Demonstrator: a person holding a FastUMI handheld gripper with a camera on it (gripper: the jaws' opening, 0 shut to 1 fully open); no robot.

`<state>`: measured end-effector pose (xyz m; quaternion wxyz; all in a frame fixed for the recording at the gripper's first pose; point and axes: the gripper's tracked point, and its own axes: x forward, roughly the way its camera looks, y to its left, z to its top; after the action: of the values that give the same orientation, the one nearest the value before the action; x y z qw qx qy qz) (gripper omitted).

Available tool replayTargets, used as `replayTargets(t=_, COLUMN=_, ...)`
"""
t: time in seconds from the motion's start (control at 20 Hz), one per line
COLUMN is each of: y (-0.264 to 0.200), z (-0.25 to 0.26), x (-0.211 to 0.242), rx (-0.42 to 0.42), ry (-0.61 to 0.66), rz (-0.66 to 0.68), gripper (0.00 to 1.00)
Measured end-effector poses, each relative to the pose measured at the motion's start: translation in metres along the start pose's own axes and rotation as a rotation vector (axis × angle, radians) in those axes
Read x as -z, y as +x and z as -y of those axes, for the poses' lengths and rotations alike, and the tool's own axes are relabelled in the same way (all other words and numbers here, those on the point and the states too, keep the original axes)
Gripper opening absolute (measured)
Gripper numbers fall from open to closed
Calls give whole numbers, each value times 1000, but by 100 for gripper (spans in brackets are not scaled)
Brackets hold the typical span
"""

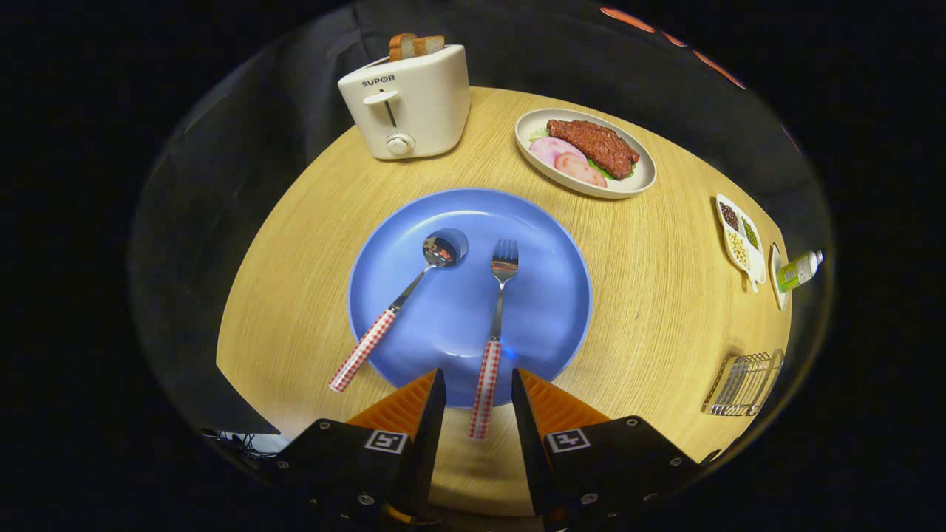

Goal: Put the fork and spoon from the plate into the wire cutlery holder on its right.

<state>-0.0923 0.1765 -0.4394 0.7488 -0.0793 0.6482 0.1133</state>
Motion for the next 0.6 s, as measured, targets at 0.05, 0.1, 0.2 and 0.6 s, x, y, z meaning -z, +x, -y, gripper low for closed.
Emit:
replayTargets(t=0.05, y=4, z=0, x=6, rx=-1, ry=5, rz=-37, gripper=46)
replayTargets(t=0.1, y=5, z=-2, x=6, rx=-5, ry=8, rz=-53, gripper=42)
replayTargets(t=0.2, y=10, z=-2, x=5, rx=2, ry=13, rz=-72, gripper=30)
replayTargets(t=0.6, y=-10, z=11, x=-4, rx=-44, ry=90, rz=-88, gripper=10)
